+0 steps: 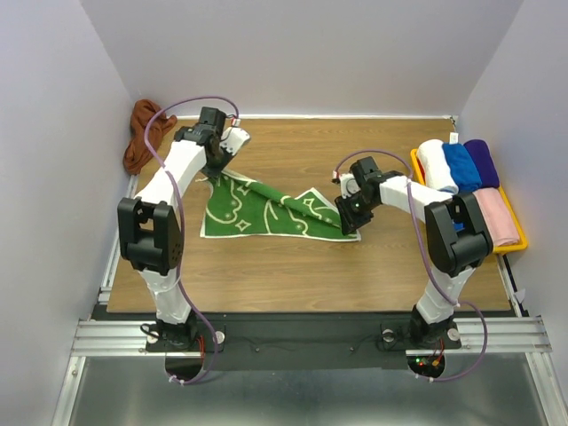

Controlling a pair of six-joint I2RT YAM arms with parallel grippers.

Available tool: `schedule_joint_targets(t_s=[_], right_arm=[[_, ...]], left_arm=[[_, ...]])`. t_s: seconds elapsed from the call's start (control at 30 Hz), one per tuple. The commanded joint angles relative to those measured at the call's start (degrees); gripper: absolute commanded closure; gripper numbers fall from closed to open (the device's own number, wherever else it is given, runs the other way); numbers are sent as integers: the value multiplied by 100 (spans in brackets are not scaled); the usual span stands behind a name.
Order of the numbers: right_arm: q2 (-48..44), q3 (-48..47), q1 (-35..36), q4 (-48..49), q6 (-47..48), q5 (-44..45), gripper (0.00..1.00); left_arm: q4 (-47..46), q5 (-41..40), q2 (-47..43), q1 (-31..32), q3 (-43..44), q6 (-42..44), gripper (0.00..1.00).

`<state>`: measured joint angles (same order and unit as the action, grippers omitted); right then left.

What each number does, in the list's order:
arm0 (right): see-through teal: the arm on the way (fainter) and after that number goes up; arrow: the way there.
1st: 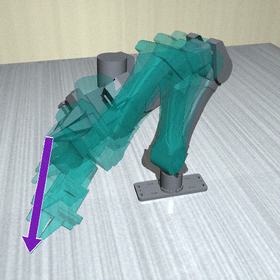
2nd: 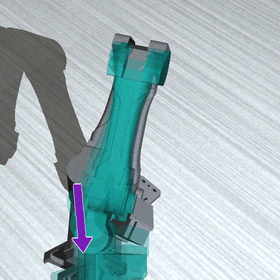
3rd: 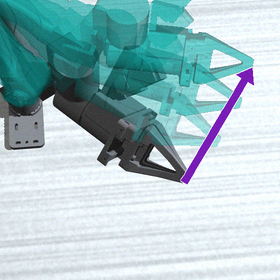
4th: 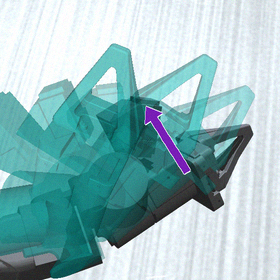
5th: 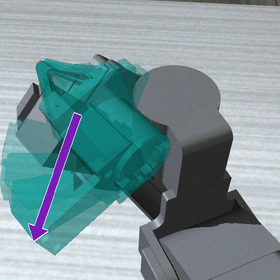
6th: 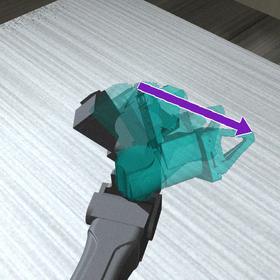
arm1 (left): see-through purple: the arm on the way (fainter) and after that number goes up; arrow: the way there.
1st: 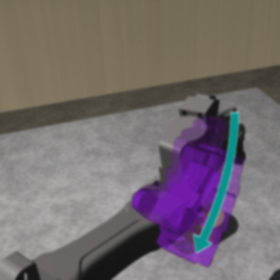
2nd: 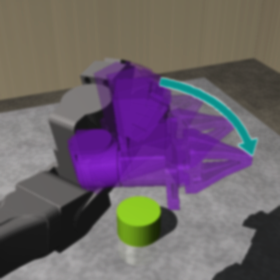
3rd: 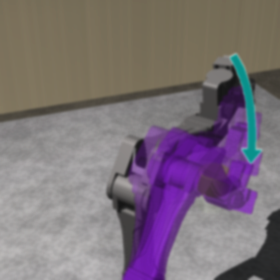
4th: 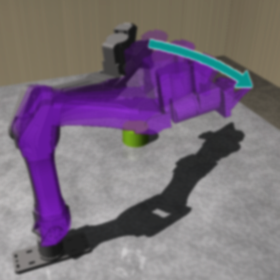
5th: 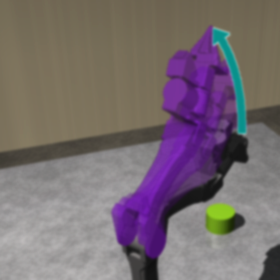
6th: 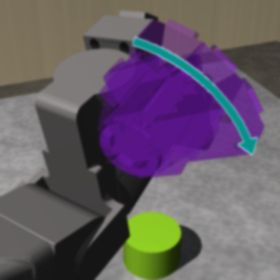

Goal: Roll the towels
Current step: Flatten the towel

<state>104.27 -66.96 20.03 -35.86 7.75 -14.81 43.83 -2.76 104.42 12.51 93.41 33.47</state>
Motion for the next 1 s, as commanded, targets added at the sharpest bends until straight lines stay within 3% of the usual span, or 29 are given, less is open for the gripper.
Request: schedule_joint_targets(t_s=[0.0,0.03,0.23,0.27,0.37,0.4,0.43,0.47,0.53,0.57,0.7,0.73,0.8,0.87,0.97], right_arm=[[-20,219,-166,-149,420,568,64],[-99,184,-166,-167,464,488,64],[-530,-334,-166,-642,772,-338,55],[-678,-422,-166,-738,833,-478,51],[-838,-887,-201,-747,816,-532,42],[-847,-1028,-245,-739,781,-541,30],[-821,-1169,-271,-739,720,-567,24],[-777,-1466,-298,-730,693,-567,15],[-557,-1723,-429,-721,684,-567,14],[-478,-1950,-473,-721,693,-593,0],[-153,-2400,-991,-415,570,-979,0],[-39,-2618,-1236,-335,518,-1102,0],[128,-2900,-1300,-177,447,-877,3],[436,-3296,-1300,-194,613,-848,5],[690,-3481,-1291,-194,1123,-910,6]], left_arm=[[20,-840,341,339,169,151,100],[-41,-744,429,383,161,142,100],[-287,-358,1019,445,459,36,73],[-323,-217,914,436,494,19,62],[-340,-76,616,384,521,45,45],[-340,90,527,305,521,89,32],[-323,188,448,243,521,124,30],[-349,249,265,182,503,159,2],[-419,662,106,-81,477,221,1],[-454,802,-8,-187,486,256,1],[-577,1742,-168,-916,599,405,1],[-604,2284,-168,-1074,652,406,1],[-718,2901,-159,-1590,819,370,2],[-850,3693,-194,-1874,776,597,1],[-1420,4091,-378,-1928,408,783,1]])
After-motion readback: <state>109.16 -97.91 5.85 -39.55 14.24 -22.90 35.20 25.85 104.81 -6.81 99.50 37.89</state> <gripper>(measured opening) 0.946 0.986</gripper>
